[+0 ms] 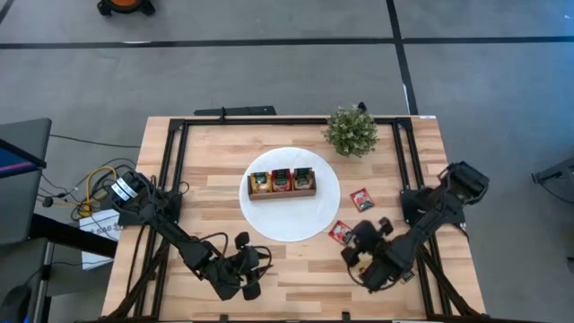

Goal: Pick & Place Tea
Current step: Put the red tea bag into the middle section of the wooden organizer

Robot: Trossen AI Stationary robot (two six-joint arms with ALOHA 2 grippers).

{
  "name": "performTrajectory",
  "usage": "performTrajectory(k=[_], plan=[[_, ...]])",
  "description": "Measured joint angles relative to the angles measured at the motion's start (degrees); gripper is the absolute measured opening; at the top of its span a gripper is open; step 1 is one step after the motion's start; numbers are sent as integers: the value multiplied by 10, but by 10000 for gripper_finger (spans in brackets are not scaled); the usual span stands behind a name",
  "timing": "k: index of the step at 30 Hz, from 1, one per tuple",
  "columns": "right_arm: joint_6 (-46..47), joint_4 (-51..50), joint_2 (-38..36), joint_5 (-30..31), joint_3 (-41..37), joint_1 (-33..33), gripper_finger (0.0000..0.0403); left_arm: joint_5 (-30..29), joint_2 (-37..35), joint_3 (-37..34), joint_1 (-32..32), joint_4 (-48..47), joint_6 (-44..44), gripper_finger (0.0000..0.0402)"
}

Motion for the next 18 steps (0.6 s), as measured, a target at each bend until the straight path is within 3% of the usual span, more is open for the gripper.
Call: performTrajectory(k=[2, 5, 13, 18], plan=[[37, -28, 19, -25, -4, -11, 1, 0, 0, 0, 2, 10, 5, 116], [3, 7, 49, -55, -4, -41, 1, -2, 0, 0, 5, 13, 5, 106], [-260, 221, 107, -79, 22, -115, 1, -37, 0, 0, 5, 15, 3, 46], [-470, 410, 129, -175, 55, -121, 0, -40, 0, 0, 5, 31, 15, 14]])
